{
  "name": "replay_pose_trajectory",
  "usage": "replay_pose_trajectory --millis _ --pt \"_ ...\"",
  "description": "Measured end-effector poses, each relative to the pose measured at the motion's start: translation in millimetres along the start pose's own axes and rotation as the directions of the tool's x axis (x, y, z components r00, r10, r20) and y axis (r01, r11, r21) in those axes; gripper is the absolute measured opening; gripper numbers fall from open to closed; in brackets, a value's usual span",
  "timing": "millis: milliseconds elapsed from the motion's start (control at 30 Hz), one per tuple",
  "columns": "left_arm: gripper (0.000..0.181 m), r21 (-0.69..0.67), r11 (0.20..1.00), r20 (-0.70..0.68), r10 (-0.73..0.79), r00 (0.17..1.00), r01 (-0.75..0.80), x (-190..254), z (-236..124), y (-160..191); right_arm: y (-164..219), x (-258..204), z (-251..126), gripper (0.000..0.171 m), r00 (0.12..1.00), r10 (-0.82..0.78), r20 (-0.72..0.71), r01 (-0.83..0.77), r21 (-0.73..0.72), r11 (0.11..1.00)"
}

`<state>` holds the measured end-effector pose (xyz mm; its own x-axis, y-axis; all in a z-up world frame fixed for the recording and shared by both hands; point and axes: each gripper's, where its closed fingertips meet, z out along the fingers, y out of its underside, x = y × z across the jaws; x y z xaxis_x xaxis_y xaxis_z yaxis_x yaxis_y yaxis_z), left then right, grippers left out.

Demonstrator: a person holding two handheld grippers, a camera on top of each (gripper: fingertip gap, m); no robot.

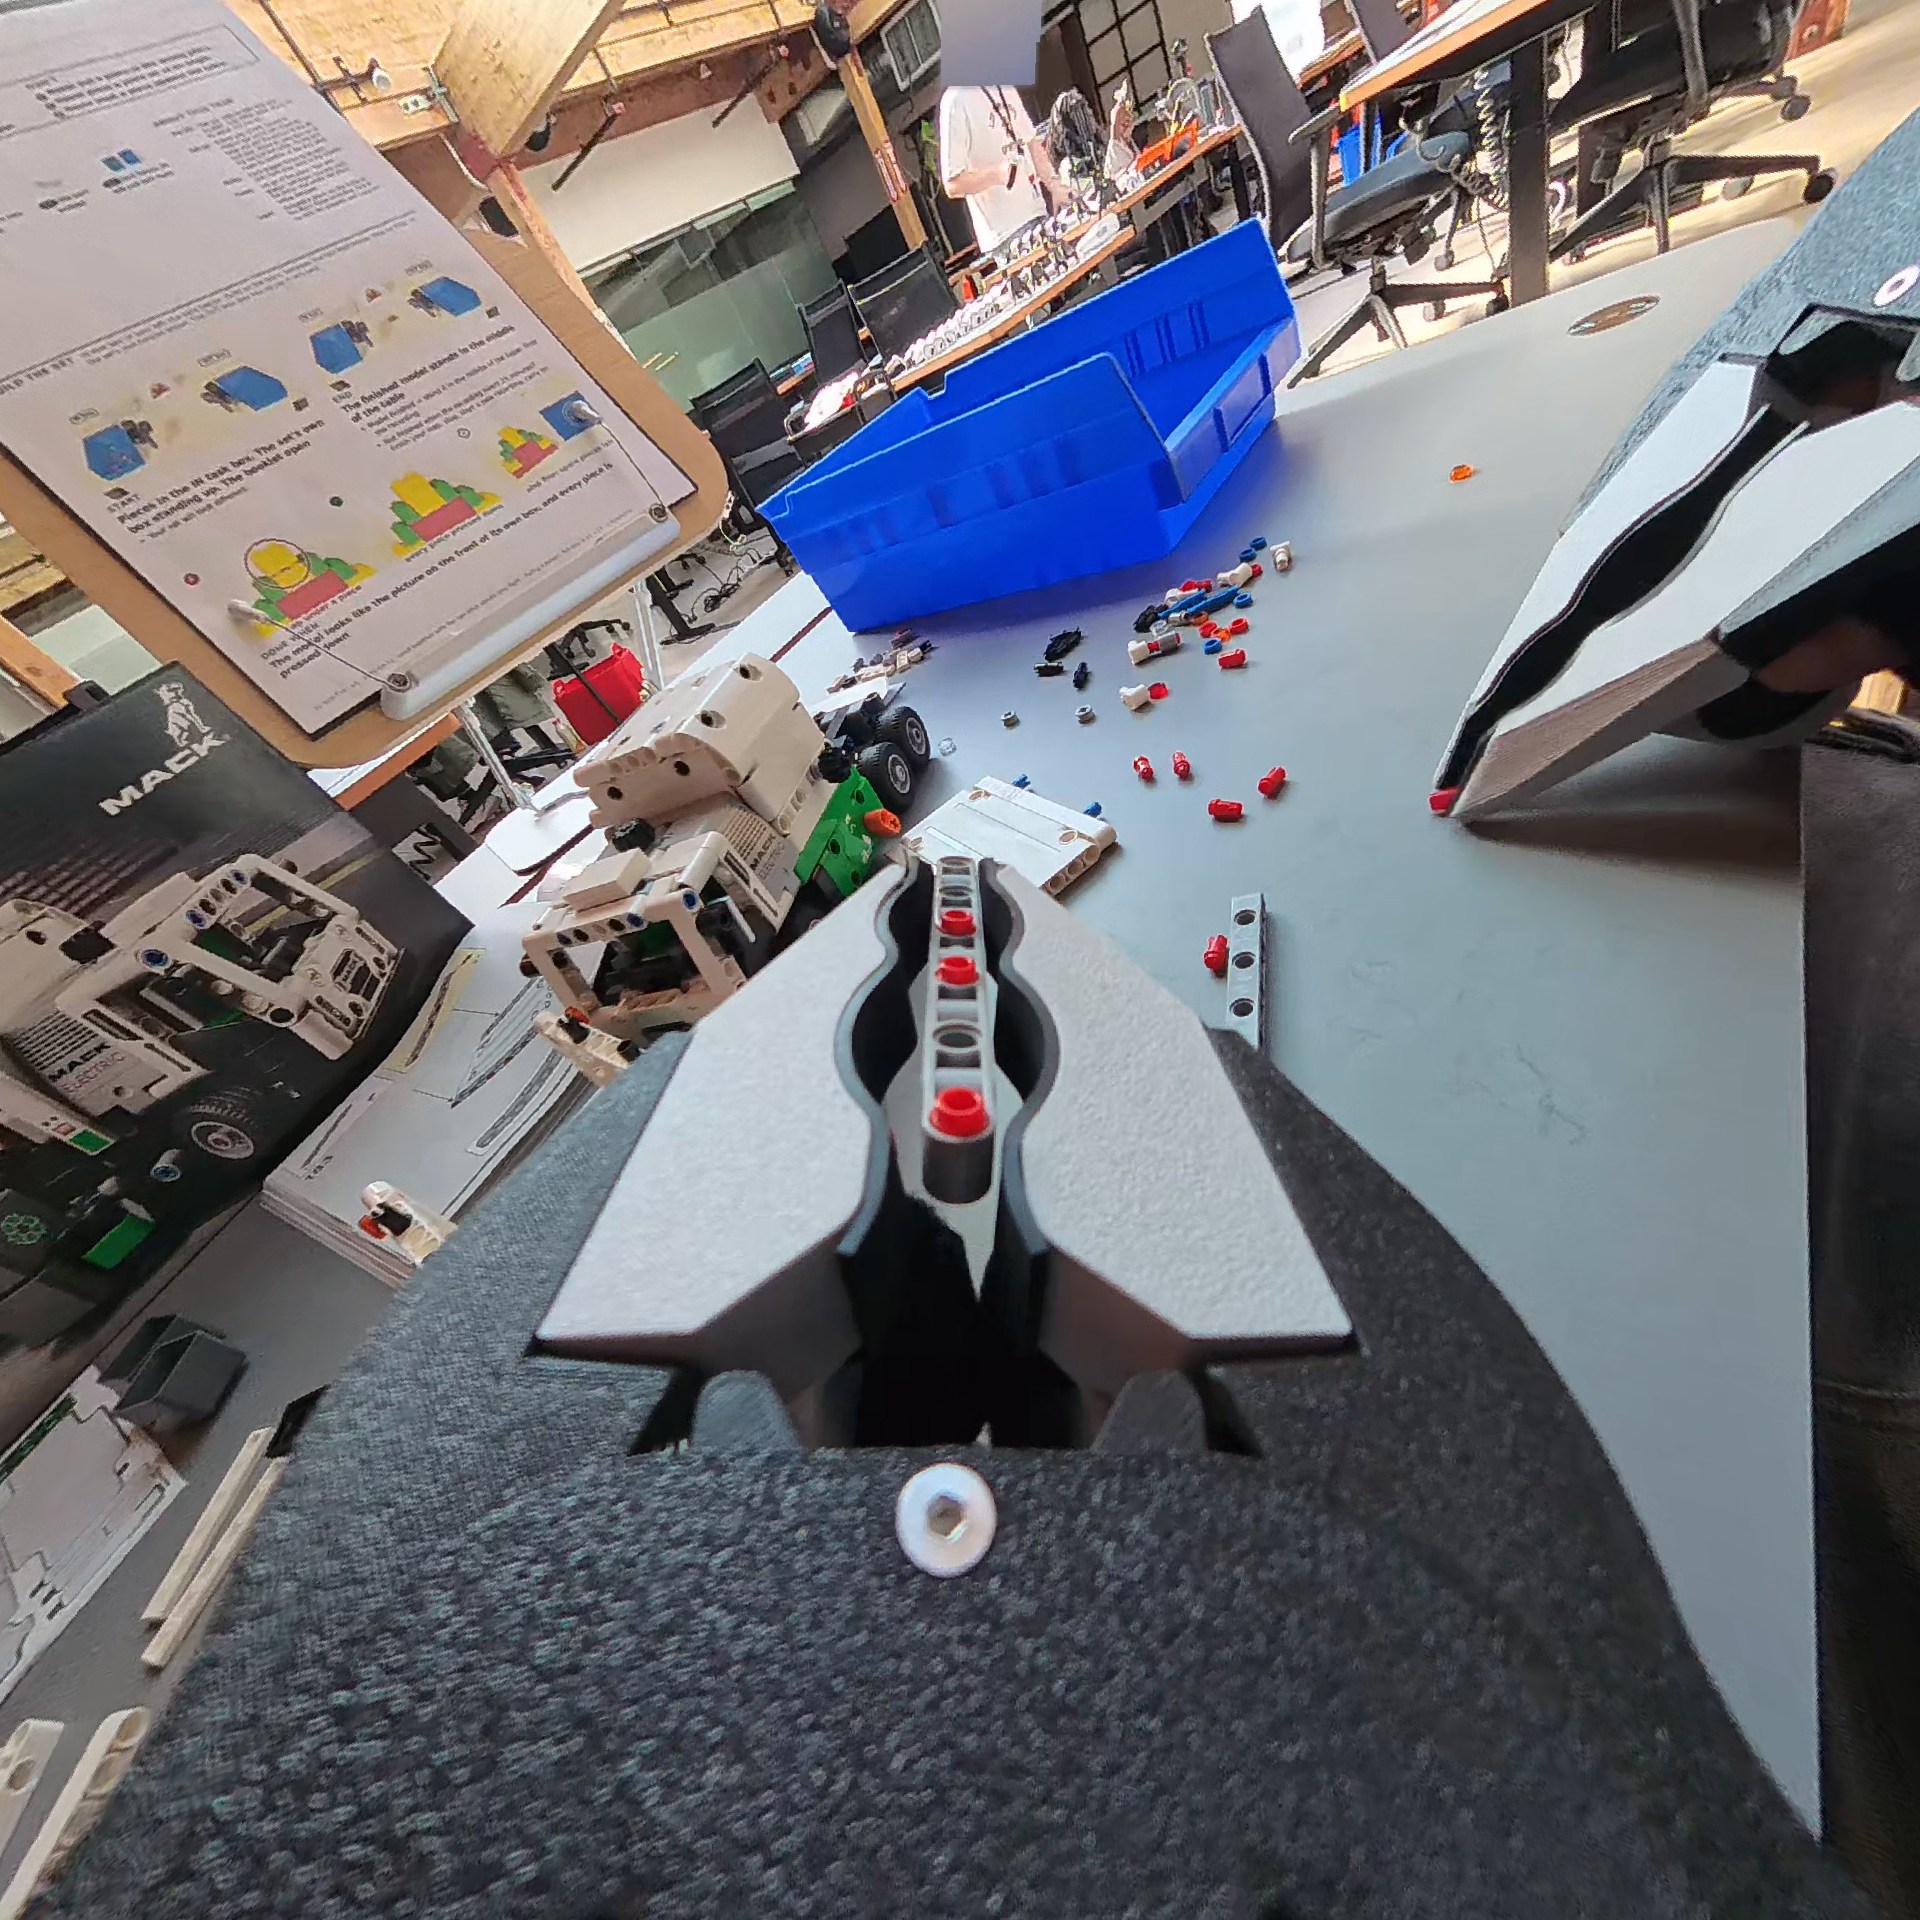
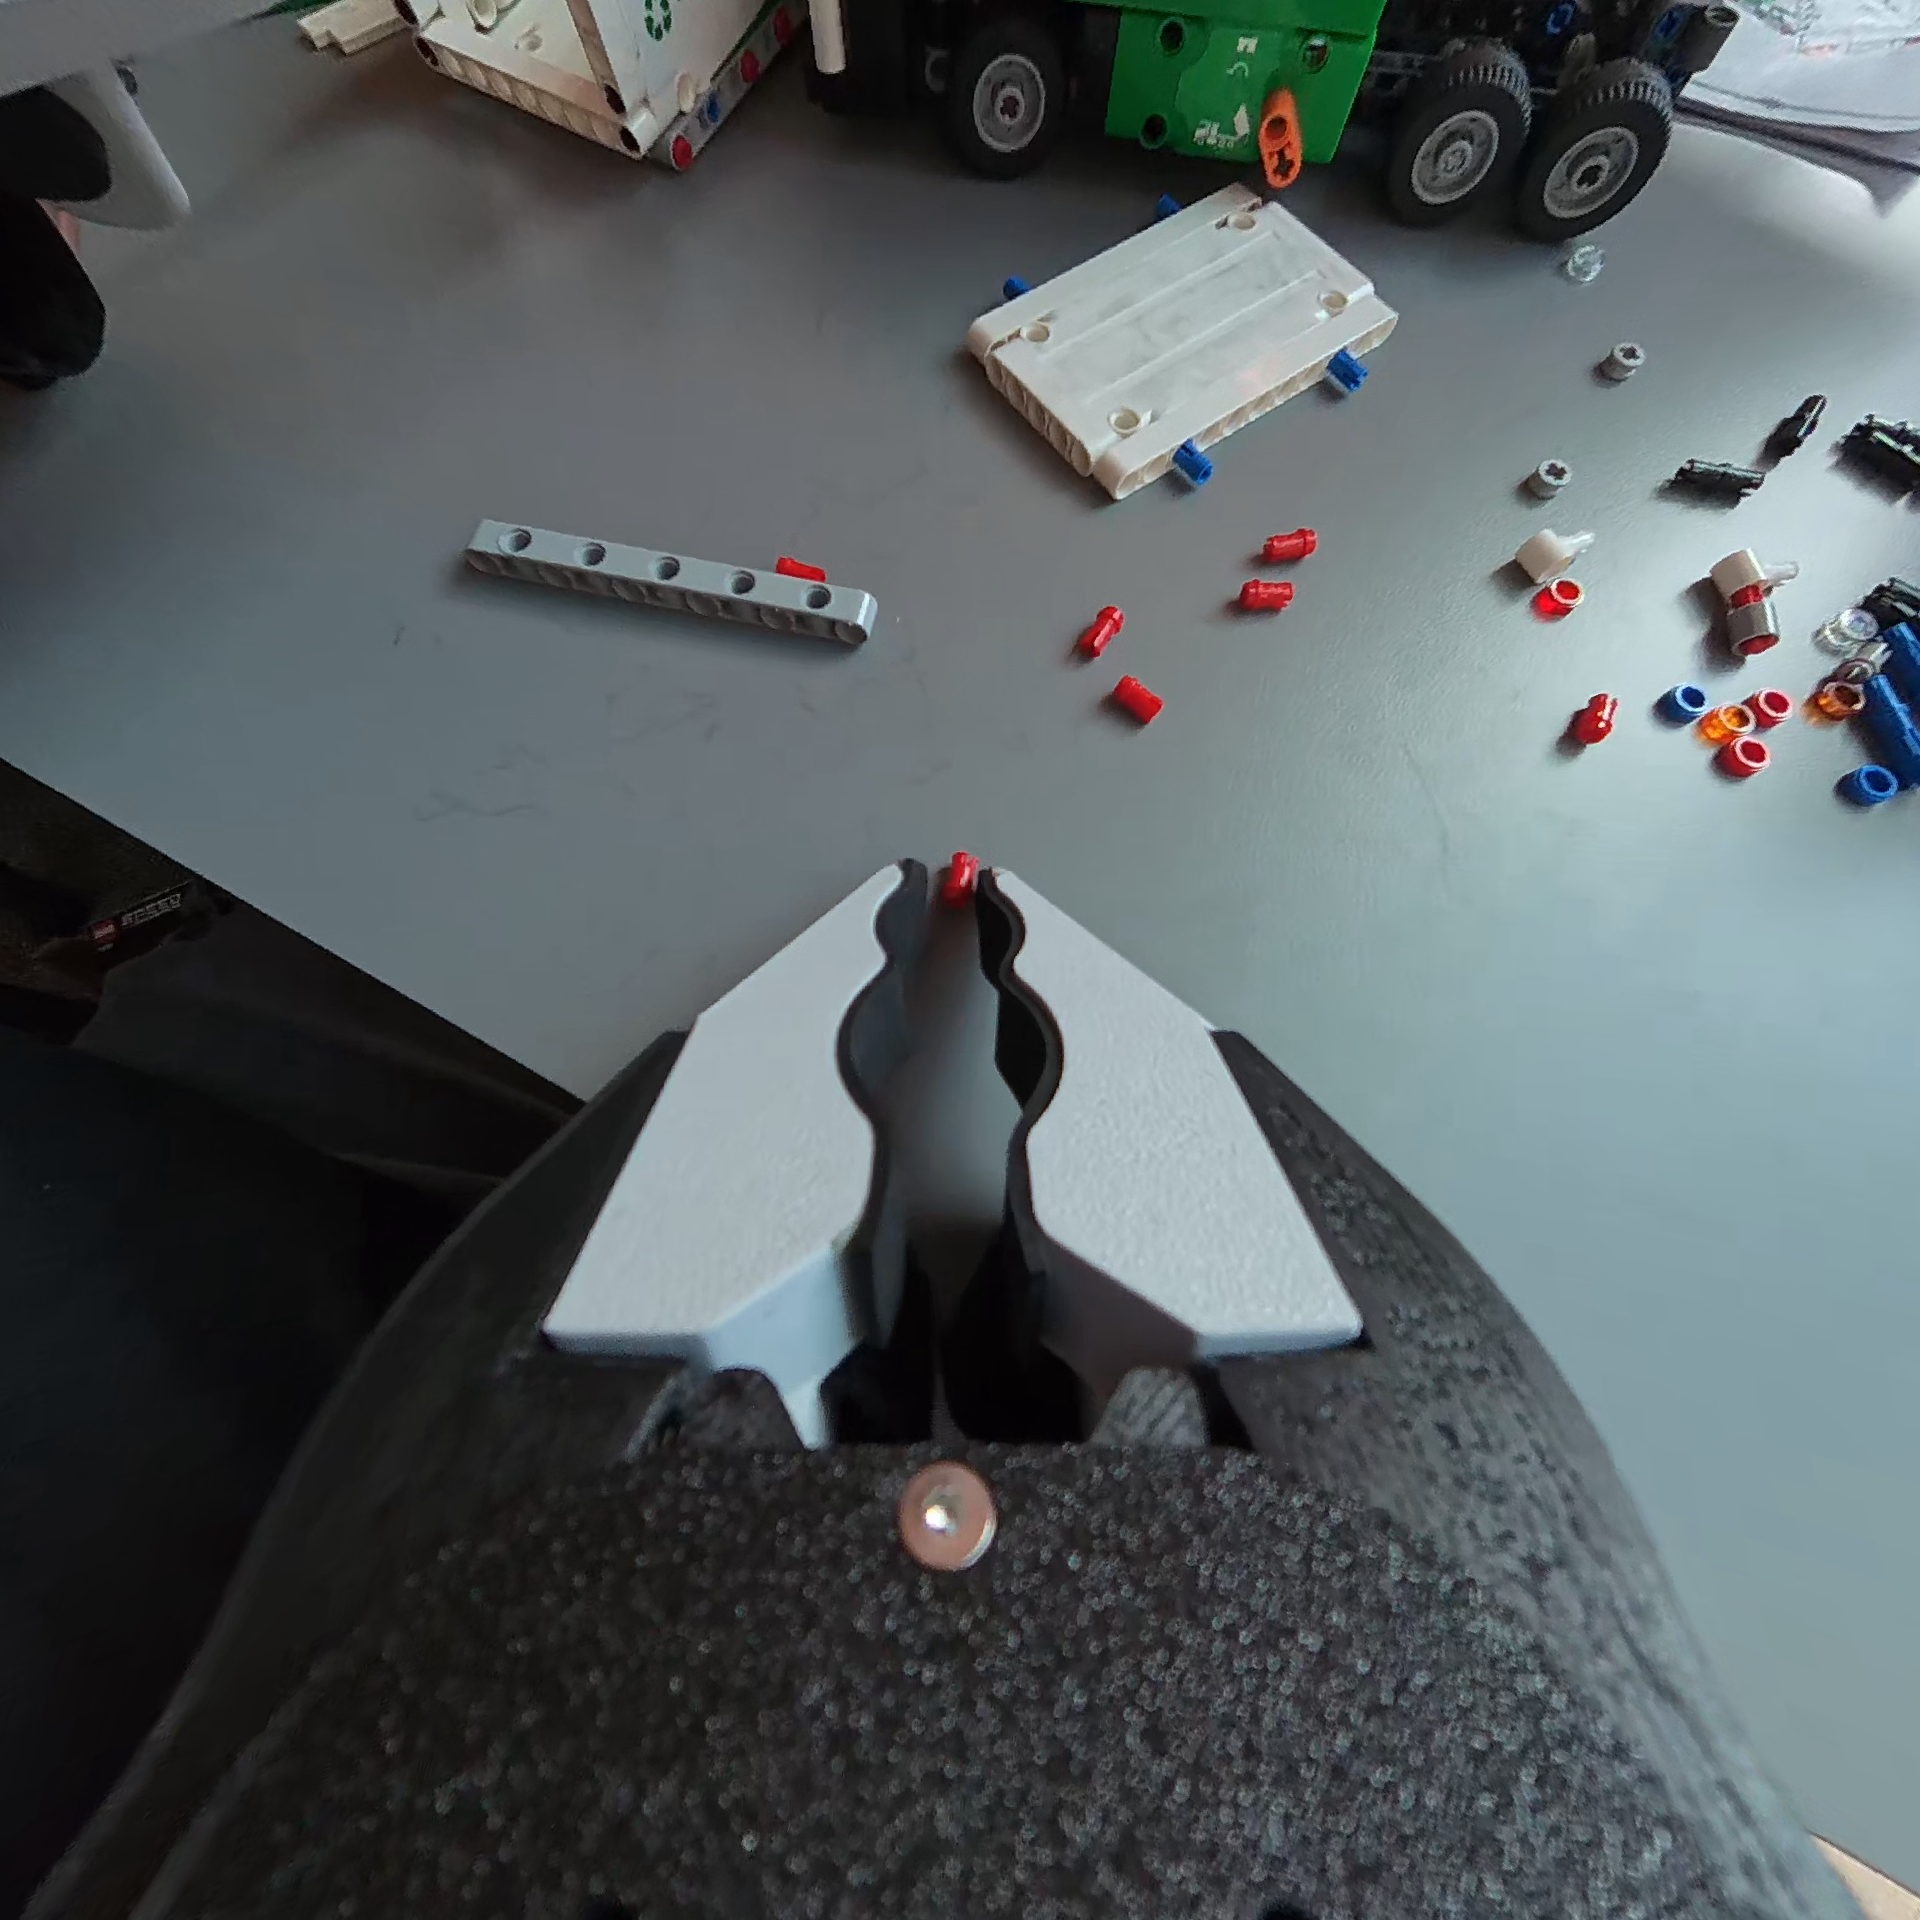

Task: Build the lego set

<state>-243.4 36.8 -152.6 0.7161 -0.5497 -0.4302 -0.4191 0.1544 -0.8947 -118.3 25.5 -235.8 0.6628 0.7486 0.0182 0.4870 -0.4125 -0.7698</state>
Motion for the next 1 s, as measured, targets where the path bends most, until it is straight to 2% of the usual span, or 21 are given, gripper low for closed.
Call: replay_pose_trajectory --millis 33,433,567,633,667,700,767,800,867,1000 --pt "0.005 -0.001 1.0 -0.001 0.001 1.0 -0.001 0.3 0.2 0.1 0.5 0.7 -0.6 0.01 1.0 -0.004 -0.005 0.004 -0.002 1.0" --pt "0.005 -0.003 1.0 -0.009 0.006 1.0 -0.006 2.0 0.7 0.2 -0.1 -2.0 0.3 0.006 1.0 -0.002 -0.001 0.002 0.002 1.0" --pt "0.005 -0.01 1.0 -0.022 0.022 1.0 -0.022 5.1 1.4 1.0 -0.1 -2.9 0.4 0.004 0.998 -0.059 0.004 0.059 -0.008 0.998" --pt "0.005 -0.009 0.999 -0.02 0.044 0.999 -0.044 7.1 1.7 0.9 -17.5 -11.3 -6.1 0.003 0.991 -0.11 0.08 0.108 0.036 0.994" --pt "0.005 0.0 0.998 -0.021 0.061 0.998 -0.061 9.1 1.6 -0.5 -36.6 -21.1 -13.3 0.003 0.977 -0.138 0.162 0.125 0.087 0.988" --pt "0.005 0.011 0.997 -0.025 0.082 0.996 -0.081 12.1 1.4 -2.2 -57.2 -34.8 -22.7 0.003 0.942 -0.211 0.262 0.178 0.145 0.973" --pt "0.005 0.024 0.991 -0.021 0.135 0.991 -0.134 17.8 1.7 -4.7 -88.6 -35.1 -28.7 0.003 0.889 -0.363 0.277 0.328 0.167 0.93" --pt "0.005 0.025 0.986 -0.014 0.165 0.986 -0.164 19.6 2.0 -5.2 -97.4 -42.8 -28.4 0.003 0.844 -0.416 0.338 0.382 0.164 0.909" --pt "0.005 0.024 0.973 0.023 0.228 0.973 -0.228 19.4 1.9 -6.8 -99.7 -68.2 -24.7 0.003 0.752 -0.352 0.558 0.372 0.082 0.924" --pt "0.005 -0.02 0.926 0.08 0.377 0.923 -0.377 22.9 3.8 -4.0 -111.2 -73.2 0.8 0.003 0.759 -0.259 0.597 0.324 -0.003 0.946"
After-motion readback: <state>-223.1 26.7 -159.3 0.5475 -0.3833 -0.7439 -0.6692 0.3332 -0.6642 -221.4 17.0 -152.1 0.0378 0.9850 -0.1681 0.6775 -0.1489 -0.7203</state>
